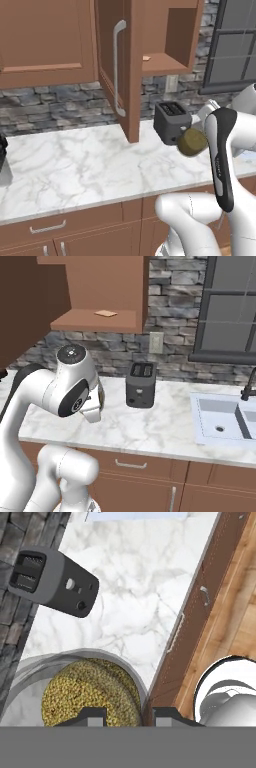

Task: Pick the jar and jar from the dining table and place them in the open cabinet. Close the cabinet after placing the objects.

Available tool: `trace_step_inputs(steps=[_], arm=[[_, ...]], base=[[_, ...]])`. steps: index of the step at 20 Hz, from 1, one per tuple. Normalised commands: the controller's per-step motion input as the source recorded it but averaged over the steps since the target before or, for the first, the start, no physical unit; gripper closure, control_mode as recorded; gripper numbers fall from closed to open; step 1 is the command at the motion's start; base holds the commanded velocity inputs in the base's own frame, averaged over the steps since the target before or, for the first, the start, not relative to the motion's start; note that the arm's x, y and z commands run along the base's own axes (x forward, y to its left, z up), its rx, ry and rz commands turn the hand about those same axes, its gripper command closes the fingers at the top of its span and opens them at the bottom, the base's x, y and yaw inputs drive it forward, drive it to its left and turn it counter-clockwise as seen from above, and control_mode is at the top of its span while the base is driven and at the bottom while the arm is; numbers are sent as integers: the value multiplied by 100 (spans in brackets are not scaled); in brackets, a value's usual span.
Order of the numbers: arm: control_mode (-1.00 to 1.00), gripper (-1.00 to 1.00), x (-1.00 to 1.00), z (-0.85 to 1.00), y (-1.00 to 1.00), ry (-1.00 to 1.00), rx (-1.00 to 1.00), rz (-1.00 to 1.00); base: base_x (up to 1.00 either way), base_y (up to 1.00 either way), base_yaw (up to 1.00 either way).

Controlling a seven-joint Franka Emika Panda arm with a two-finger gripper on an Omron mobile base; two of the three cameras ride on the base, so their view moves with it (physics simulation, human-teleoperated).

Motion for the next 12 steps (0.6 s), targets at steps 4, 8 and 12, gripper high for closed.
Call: trace_step_inputs(steps=[4, 8, 12], arm=[[100, 100, 0, 0, 0, 0, 0, 0], [100, 100, 0, 0, 0, 0, 0, 0], [100, 100, 0, 0, 0, 0, 0, 0]], base=[[12, -22, 14], [7, -27, 17], [8, -25, 18]])
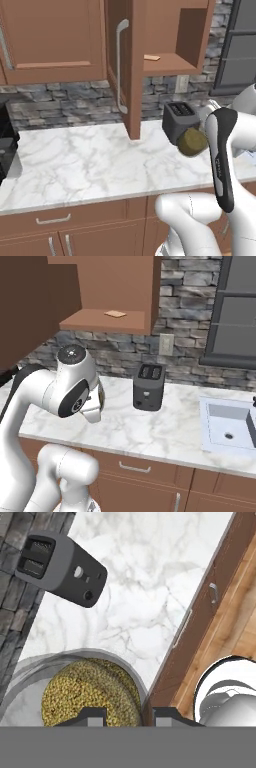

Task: Pick the jar and jar from the dining table and place them in the open cabinet. Close the cabinet after placing the objects.

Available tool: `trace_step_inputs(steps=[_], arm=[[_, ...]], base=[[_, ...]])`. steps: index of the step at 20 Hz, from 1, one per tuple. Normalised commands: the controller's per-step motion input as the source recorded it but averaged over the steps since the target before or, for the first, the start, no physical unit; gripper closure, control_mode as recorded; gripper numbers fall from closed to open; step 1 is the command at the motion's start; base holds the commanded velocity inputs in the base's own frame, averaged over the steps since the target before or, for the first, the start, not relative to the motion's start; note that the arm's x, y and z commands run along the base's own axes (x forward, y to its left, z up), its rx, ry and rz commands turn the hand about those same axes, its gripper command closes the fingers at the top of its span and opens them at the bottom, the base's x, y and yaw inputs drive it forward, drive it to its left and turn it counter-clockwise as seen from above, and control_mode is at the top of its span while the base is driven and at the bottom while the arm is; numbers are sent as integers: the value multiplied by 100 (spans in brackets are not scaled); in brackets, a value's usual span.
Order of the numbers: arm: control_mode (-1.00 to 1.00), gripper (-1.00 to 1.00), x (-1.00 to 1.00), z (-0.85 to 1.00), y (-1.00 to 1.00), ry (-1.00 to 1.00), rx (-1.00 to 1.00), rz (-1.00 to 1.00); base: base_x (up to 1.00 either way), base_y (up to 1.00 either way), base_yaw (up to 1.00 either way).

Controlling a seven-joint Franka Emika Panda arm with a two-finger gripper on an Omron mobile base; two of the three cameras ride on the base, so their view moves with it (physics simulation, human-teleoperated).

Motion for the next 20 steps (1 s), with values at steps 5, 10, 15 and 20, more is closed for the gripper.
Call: trace_step_inputs(steps=[5, 10, 15, 20], arm=[[100, 100, 0, 0, 0, 0, 0, 0], [100, 100, 0, 0, 0, 0, 0, 0], [100, 100, 0, 0, 0, 0, 0, 0], [100, 100, 0, 0, 0, 0, 0, 0]], base=[[14, -21, 17], [18, -22, 17], [21, -22, 17], [25, -19, 16]])
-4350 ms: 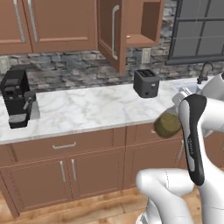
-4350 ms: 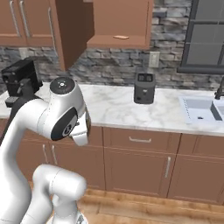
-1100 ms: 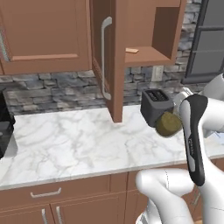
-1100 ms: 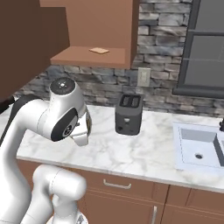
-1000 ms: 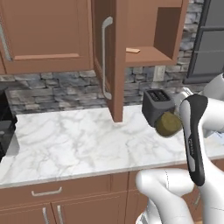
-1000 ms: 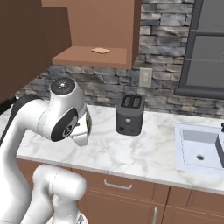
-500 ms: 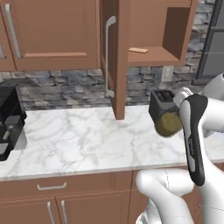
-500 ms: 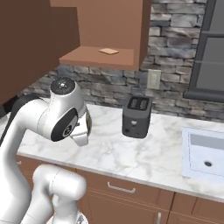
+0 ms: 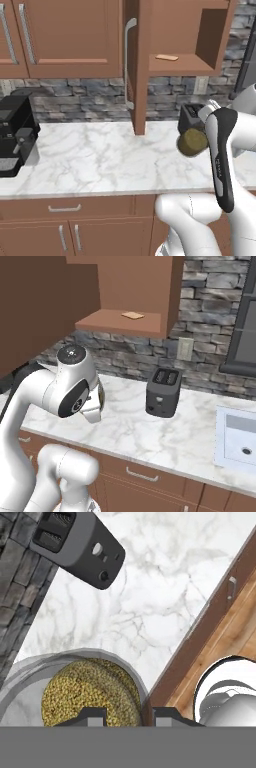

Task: Pick the jar and jar from the dining table and place them in the open cabinet. Close the cabinet after placing the objects.

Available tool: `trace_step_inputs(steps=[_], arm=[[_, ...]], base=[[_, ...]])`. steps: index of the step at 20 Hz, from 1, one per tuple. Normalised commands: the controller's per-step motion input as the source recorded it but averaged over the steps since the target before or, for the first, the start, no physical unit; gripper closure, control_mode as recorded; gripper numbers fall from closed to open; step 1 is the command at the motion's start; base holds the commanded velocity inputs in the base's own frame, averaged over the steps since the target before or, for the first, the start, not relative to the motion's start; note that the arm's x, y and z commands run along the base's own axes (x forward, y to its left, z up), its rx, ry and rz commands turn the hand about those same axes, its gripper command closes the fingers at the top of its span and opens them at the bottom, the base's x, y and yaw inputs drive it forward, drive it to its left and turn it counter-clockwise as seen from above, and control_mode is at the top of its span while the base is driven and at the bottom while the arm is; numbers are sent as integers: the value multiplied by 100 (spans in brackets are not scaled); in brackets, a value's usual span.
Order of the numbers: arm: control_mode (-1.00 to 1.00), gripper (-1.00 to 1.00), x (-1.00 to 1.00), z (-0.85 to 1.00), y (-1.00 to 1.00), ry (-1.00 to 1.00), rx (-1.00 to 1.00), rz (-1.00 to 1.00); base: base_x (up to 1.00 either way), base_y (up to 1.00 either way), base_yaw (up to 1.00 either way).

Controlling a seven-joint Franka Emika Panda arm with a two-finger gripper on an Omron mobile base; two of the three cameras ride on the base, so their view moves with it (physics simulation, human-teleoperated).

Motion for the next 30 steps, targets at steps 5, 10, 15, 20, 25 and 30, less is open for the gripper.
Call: trace_step_inputs(steps=[5, 10, 15, 20, 25, 30], arm=[[100, 100, 0, 0, 0, 0, 0, 0], [100, 100, 0, 0, 0, 0, 0, 0], [-100, 100, 0, 0, -2, 0, 0, 2], [-100, 100, 0, 0, -12, 0, 0, 8], [-100, 100, -2, 3, 0, -2, 0, -2], [-100, 100, -3, 24, 0, -8, 0, -9]], base=[[32, -15, 14], [31, -13, 12], [10, -7, 8], [0, 0, 0], [0, 0, 0], [0, 0, 0]])
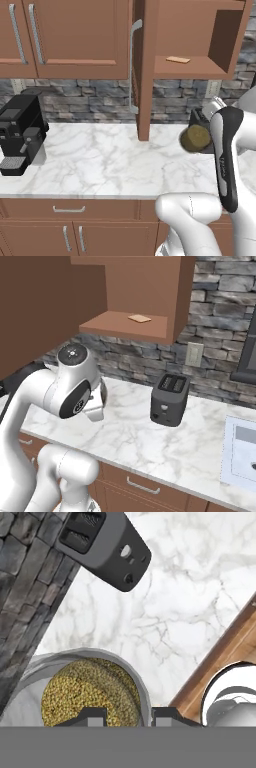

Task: Pick the jar and jar from the dining table and place them in the open cabinet. Close the cabinet after placing the objects.

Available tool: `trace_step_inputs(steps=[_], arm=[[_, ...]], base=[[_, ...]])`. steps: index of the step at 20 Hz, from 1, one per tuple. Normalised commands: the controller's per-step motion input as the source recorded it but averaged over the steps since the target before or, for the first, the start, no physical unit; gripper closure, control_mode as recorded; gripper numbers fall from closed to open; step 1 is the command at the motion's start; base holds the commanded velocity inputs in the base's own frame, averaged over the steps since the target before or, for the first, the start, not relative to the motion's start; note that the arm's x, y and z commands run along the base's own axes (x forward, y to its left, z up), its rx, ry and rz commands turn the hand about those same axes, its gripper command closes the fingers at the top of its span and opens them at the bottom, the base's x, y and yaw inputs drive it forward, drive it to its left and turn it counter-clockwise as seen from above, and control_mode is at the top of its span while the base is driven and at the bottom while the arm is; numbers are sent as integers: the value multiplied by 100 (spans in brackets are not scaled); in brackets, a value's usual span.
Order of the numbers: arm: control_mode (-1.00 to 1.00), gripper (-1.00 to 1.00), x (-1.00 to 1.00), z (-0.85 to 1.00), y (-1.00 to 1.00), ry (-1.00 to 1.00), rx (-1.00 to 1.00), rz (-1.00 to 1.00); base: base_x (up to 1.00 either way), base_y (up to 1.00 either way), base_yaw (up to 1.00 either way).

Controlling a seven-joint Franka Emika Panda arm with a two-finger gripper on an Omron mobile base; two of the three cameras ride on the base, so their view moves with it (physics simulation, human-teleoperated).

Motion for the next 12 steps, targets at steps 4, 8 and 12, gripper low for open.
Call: trace_step_inputs(steps=[4, 8, 12], arm=[[-100, 100, -4, 37, 0, -7, 0, -13], [-100, 100, -5, 31, 0, -4, 0, -14], [-100, 100, 0, 30, 0, -3, 0, -4]], base=[[0, 0, 0], [0, 0, 0], [0, 0, 0]])
